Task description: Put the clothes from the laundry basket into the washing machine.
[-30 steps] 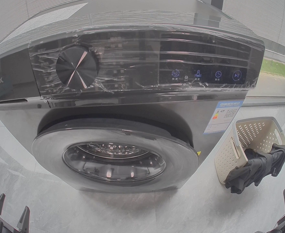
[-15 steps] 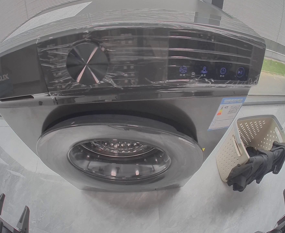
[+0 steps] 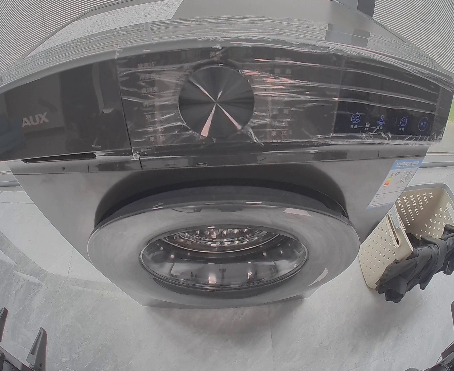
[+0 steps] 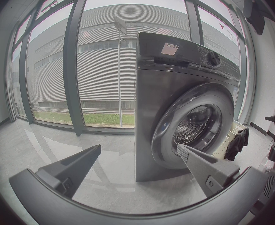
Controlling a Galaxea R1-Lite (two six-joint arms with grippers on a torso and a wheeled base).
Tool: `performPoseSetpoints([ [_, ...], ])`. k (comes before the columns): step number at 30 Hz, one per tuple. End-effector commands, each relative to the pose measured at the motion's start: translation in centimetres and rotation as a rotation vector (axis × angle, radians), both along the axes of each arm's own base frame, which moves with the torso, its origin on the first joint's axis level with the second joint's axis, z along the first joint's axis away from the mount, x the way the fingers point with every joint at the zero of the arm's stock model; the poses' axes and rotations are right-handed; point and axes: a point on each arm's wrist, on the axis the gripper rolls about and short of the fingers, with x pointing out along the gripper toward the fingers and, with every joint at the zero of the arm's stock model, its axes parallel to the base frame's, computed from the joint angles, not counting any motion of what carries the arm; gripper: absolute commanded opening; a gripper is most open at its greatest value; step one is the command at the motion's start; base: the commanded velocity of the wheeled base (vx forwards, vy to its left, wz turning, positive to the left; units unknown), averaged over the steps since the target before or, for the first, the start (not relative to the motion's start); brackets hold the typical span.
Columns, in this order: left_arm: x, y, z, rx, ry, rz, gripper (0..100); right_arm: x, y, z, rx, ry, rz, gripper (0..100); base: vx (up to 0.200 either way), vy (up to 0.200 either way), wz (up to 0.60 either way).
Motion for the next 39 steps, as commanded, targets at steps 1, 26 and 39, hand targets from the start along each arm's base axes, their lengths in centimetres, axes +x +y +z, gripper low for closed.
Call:
performPoseSetpoints([
  [1,0.0,0.0,-0.5,0.001,-0.002,0.0,100,0.1,0.0,-0.5,-0.001,0.012,0.003,0,0.0,0.0,0.0],
  [26,0.0,0.0,-0.5,0.001,-0.003,-0.002,100,1.9,0.8,8.1,0.065,0.071,0.501,0,0.048,0.0,0.0],
  [39,0.0,0.0,-0.5,-0.001,-0.002,-0.002,100,9.9,3.4,7.5,0.063,0.389,0.834,0,0.0,0.0,0.0],
])
